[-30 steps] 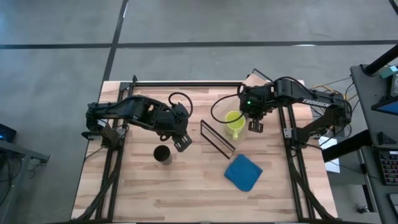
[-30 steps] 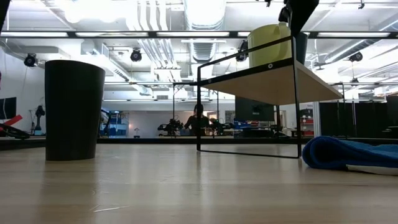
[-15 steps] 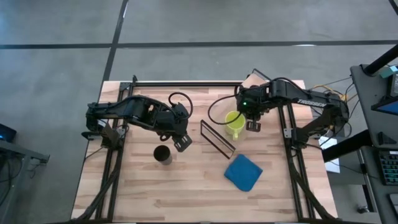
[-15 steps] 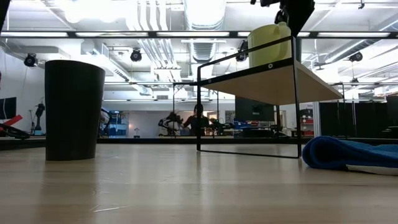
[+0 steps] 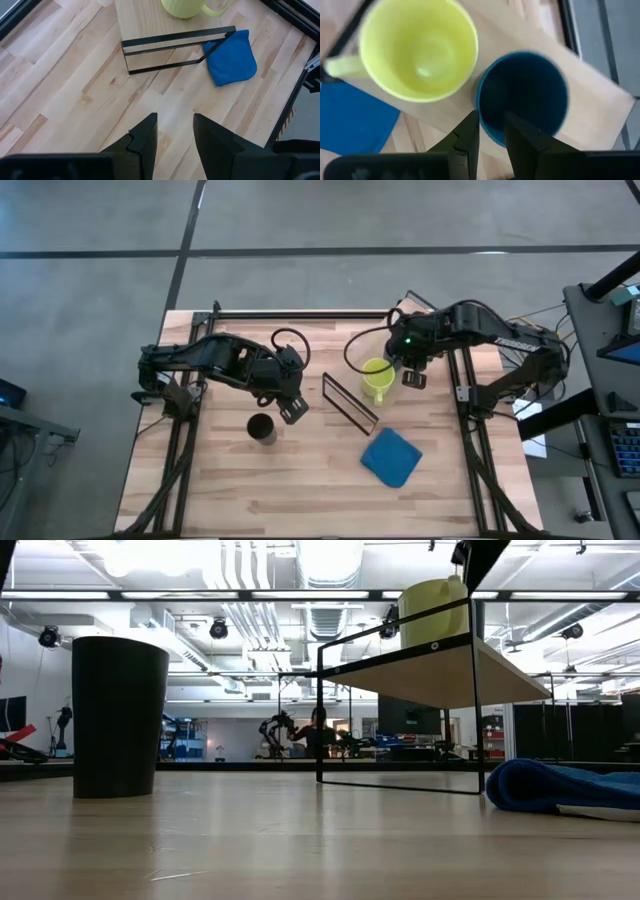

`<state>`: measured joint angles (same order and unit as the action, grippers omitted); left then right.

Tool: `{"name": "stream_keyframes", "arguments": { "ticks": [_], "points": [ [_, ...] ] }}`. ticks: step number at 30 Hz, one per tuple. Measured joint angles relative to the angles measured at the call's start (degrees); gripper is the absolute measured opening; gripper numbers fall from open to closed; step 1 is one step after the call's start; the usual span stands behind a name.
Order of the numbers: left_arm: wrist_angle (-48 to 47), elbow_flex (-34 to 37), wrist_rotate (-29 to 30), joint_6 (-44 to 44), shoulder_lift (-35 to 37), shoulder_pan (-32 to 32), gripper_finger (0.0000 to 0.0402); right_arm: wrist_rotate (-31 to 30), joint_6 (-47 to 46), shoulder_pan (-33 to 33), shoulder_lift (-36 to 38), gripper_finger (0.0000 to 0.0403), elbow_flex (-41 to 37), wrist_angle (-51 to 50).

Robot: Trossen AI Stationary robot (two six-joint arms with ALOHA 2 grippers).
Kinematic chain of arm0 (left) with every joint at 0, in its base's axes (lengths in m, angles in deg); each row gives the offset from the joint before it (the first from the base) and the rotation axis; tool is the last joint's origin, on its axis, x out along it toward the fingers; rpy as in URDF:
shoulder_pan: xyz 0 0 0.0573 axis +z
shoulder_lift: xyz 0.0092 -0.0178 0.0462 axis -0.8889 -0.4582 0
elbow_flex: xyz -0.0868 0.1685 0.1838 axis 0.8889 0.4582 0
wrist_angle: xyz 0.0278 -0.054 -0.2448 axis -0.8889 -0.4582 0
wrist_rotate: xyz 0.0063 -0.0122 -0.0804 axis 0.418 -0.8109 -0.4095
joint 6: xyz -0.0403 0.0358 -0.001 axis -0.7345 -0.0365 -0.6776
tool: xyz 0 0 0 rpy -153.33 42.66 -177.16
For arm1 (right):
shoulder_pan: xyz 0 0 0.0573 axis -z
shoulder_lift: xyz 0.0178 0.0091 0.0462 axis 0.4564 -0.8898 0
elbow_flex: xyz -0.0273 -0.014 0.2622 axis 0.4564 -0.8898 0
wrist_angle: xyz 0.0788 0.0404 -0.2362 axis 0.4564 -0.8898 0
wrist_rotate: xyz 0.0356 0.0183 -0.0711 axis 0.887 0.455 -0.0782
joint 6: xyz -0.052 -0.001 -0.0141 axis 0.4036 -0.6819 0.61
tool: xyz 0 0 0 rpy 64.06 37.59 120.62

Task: Stack small to large cups/mugs on shelf
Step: Put the black cup on the shelf

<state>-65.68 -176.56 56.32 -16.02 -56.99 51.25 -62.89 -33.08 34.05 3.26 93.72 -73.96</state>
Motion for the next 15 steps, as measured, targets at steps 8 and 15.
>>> {"name": "stream_keyframes", "arguments": {
  "ticks": [8, 15],
  "points": [
    [0.07, 0.15, -0.77, -4.12, 0.00, 0.02, 0.0111, 2.33, -3.47, -0.06, 1.31, 0.0073, 11.21, -0.60],
    [0.04, 6.58, -11.23, -29.11, 0.00, -2.13, 0.0111, 11.28, -10.39, -3.12, 2.59, 0.0068, 19.37, -1.20]
  ]
}}
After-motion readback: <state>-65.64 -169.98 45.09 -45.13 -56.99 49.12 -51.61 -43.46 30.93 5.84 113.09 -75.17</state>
